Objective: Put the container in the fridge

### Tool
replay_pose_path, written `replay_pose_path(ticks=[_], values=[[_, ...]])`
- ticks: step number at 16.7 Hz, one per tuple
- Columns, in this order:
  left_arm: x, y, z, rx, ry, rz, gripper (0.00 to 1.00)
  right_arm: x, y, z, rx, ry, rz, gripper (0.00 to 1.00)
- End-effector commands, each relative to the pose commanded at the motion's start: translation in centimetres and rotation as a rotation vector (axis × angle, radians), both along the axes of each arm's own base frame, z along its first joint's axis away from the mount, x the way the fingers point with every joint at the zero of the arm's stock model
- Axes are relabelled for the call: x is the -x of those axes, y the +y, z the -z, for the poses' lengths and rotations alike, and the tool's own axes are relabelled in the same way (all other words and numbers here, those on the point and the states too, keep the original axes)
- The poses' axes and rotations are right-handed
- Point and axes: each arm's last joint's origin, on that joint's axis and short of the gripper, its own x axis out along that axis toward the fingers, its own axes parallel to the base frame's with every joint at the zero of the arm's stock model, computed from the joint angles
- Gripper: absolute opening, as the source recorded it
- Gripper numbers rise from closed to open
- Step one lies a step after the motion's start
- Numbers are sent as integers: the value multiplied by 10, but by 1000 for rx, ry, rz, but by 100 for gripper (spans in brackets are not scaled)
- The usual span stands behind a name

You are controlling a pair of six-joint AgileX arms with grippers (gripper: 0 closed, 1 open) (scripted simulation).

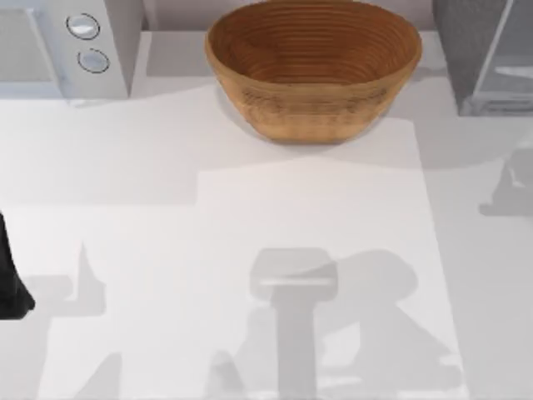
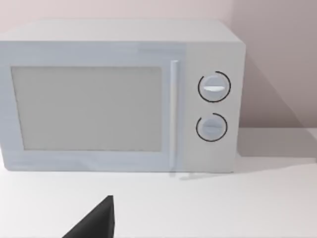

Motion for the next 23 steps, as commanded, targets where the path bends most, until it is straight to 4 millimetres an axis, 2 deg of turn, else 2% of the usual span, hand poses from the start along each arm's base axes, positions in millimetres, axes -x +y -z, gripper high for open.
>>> replay_pose_path(ticks=[2, 4, 7, 10, 13, 15, 21, 23], values=[[0, 0, 0, 0, 0, 0, 100, -44, -11, 1, -2, 34, 3, 1], [0, 0, 0, 0, 0, 0, 100, -89, -25, 16, -7, 69, 4, 1], [0, 0, 0, 0, 0, 0, 100, -148, -48, 53, -14, 105, 2, 1], [0, 0, 0, 0, 0, 0, 100, -186, -67, 92, -14, 107, -1, 1], [0, 0, 0, 0, 0, 0, 100, -207, -80, 120, -11, 94, -4, 1], [0, 0, 0, 0, 0, 0, 100, -213, -84, 129, -9, 88, -4, 1], [0, 0, 0, 0, 0, 0, 100, -214, -82, 133, -12, 96, -9, 1], [0, 0, 0, 0, 0, 0, 100, -221, -82, 138, -16, 114, -9, 1]])
